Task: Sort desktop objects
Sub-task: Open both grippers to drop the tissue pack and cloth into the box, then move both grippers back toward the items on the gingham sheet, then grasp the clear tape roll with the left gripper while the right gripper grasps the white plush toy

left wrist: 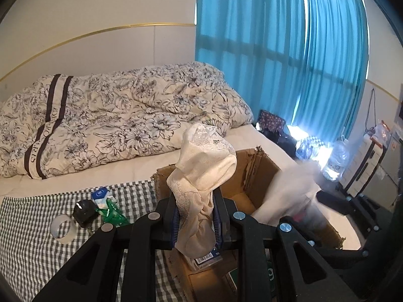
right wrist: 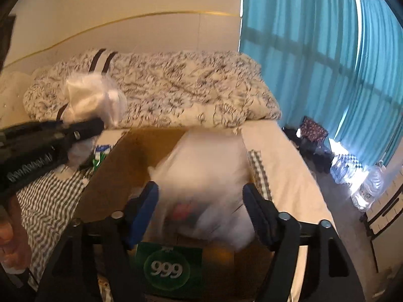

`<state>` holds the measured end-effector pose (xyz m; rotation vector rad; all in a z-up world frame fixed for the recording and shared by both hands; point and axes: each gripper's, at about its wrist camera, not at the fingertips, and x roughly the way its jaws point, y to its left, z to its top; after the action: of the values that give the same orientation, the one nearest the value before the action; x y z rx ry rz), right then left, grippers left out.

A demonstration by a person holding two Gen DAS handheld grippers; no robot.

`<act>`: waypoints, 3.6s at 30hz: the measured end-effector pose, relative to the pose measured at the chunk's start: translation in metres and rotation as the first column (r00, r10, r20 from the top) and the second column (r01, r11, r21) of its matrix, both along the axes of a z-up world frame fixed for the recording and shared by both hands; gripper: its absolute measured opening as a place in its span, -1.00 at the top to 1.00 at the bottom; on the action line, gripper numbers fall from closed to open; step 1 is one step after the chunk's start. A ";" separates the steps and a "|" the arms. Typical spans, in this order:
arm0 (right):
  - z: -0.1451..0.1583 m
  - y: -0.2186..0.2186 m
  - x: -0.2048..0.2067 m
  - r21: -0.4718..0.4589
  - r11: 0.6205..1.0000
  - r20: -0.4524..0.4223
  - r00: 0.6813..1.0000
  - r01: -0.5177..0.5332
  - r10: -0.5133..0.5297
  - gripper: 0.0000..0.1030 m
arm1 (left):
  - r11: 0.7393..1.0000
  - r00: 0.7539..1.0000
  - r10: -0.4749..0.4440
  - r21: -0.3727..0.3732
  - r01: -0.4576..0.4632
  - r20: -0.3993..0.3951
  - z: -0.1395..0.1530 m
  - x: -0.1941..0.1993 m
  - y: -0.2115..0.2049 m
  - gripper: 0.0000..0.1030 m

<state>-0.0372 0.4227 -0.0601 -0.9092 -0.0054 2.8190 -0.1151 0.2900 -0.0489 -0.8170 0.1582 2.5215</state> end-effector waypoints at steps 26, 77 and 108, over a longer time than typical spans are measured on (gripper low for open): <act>0.033 0.014 0.021 -0.018 0.997 -0.120 0.990 0.076 -0.078 -0.60 | 1.000 1.000 -0.023 0.002 0.023 -0.014 0.018 0.018 -0.008 -0.31; 0.047 -0.242 -0.026 0.061 0.950 -0.200 0.929 -0.306 0.312 -0.99 | 0.891 0.885 0.453 0.070 -0.448 -0.106 0.051 0.009 -0.318 -1.00; -0.095 -0.227 -0.144 -0.086 0.979 0.128 0.973 -0.183 0.193 -1.00 | 0.906 0.902 0.424 -0.050 -0.421 0.086 -0.094 -0.107 -0.313 -1.00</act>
<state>-0.1808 0.1956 -0.1549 -1.1749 -0.0066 2.9399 -0.2225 -0.0229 -0.1428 -1.0812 -0.0177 2.8787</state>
